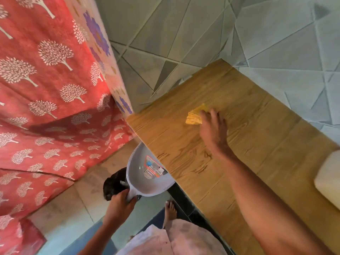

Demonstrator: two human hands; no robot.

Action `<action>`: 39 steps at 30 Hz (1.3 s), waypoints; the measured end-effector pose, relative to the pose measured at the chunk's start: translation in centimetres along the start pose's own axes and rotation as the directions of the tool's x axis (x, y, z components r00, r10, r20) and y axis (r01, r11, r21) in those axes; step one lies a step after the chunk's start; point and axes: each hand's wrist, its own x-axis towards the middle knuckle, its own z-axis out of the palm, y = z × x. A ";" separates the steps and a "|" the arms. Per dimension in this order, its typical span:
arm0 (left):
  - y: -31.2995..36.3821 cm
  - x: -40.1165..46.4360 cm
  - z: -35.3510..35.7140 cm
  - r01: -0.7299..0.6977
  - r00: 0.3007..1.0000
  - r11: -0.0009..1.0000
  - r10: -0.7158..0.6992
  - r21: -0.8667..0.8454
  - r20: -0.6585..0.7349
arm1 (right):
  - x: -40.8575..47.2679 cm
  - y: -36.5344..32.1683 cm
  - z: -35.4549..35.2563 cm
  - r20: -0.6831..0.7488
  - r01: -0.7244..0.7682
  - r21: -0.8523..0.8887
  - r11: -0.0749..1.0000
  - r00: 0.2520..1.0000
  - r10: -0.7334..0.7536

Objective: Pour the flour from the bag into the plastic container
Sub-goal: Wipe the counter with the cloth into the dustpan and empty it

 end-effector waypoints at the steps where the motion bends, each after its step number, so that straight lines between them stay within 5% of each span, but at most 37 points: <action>1: 0.1 0.2 0.2 -0.019 1.000 1.000 0.019 0.011 0.014 | 0.3 2.6 -0.4 -0.026 -0.055 -0.009 0.998 0.998 0.055; 5: 0.2 0.8 1.2 -0.082 0.996 0.995 0.080 0.049 0.029 | 2.2 13.6 0.7 -0.032 -0.396 -0.084 0.914 0.918 0.395; 9: -0.7 1.1 1.9 -0.068 0.997 0.995 0.067 0.071 0.026 | 3.8 18.6 4.1 0.153 -0.588 -0.104 0.802 0.787 0.597; 12: -0.8 1.0 2.2 -0.060 0.998 0.997 0.060 0.044 0.008 | 4.0 12.6 5.4 0.182 -0.475 -0.035 0.880 0.862 0.473; 16: -1.1 0.6 1.8 -0.079 0.997 0.997 0.079 0.013 0.008 | -1.4 0.6 5.4 0.130 -0.141 0.145 0.979 0.984 0.122; 20: -1.2 0.4 0.9 -0.111 0.994 0.993 0.112 -0.040 0.013 | -10.1 -9.4 3.1 0.019 0.197 0.481 0.855 0.972 -0.234; 23: -1.5 0.2 0.5 -0.143 0.989 0.988 0.145 -0.059 0.030 | -14.0 -13.0 0.7 0.135 0.122 0.726 0.677 0.940 -0.314; 25: -1.7 0.1 0.4 -0.149 0.988 0.988 0.150 -0.033 0.029 | -15.0 -12.8 -0.4 0.256 -0.094 0.828 0.552 0.941 -0.224; 27: -1.7 -0.1 0.4 -0.164 0.986 0.986 0.165 -0.005 0.028 | -15.1 -10.9 -2.0 0.214 -0.138 0.848 0.512 0.973 -0.092; 30: -1.9 0.0 0.6 -0.195 0.980 0.981 0.195 0.012 0.027 | -13.3 -5.2 -3.6 -0.038 -0.045 0.721 0.691 0.994 0.103; 33: -2.0 -0.3 1.5 -0.211 0.977 0.977 0.210 0.030 0.034 | -10.0 3.3 -3.7 -0.185 -0.194 0.318 0.928 0.947 0.262; 36: -1.4 -1.0 2.2 -0.233 0.972 0.972 0.231 0.044 0.036 | -7.1 10.3 -2.5 -0.049 -0.499 0.103 0.861 0.862 0.505; 39: -0.9 -1.6 2.7 -0.230 0.972 0.971 0.227 0.059 0.060 | -7.4 9.8 -0.7 0.139 -0.478 0.067 0.876 0.874 0.466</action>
